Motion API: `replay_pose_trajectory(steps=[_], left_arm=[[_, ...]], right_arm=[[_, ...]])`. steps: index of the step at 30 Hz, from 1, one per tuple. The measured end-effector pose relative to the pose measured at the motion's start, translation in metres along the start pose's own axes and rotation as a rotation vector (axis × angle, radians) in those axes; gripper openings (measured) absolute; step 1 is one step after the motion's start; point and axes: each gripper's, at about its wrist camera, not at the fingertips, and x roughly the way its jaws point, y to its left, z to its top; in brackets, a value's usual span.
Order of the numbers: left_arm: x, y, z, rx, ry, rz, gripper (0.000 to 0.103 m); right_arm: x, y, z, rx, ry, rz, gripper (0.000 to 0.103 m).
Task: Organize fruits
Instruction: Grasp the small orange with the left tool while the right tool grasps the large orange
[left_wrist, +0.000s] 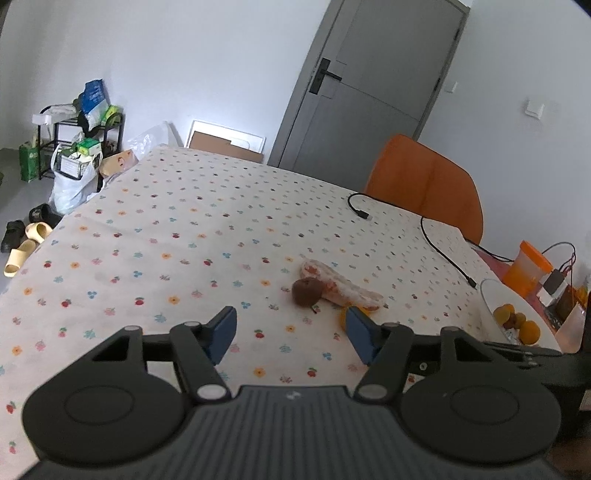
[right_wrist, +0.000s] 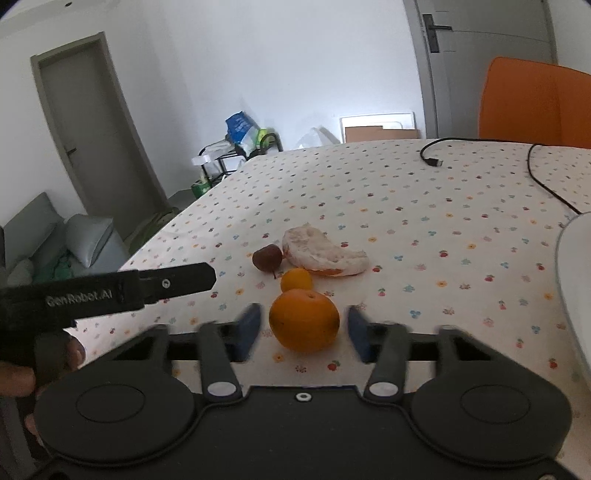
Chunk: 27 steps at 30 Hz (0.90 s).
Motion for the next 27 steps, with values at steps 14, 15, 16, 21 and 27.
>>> replay_pose_trajectory(steps=[14,15,16,21,27], left_arm=[[0.025,-0.028,-0.004,0.033,0.022,-0.030,0.058],[0.027,-0.031,-0.005,0.038,0.022,-0.029,0.058],[0.028,-0.034,-0.004,0.042,0.021,-0.030,0.057],[0.036,-0.048,-0.005,0.075,0.015,-0.029,0.051],[0.048,-0.061,-0.009,0.097,0.027,0.010,0.035]], right_arm=[[-0.023,-0.029,0.000,0.047,-0.038,-0.043,0.039],[-0.024,-0.031,0.000,0.051,-0.041,-0.049,0.039],[-0.026,-0.034,-0.001,0.056,-0.043,-0.055,0.039],[-0.034,-0.044,-0.004,0.073,-0.053,-0.080,0.039],[-0.043,-0.056,-0.005,0.096,-0.069,-0.083,0.039]])
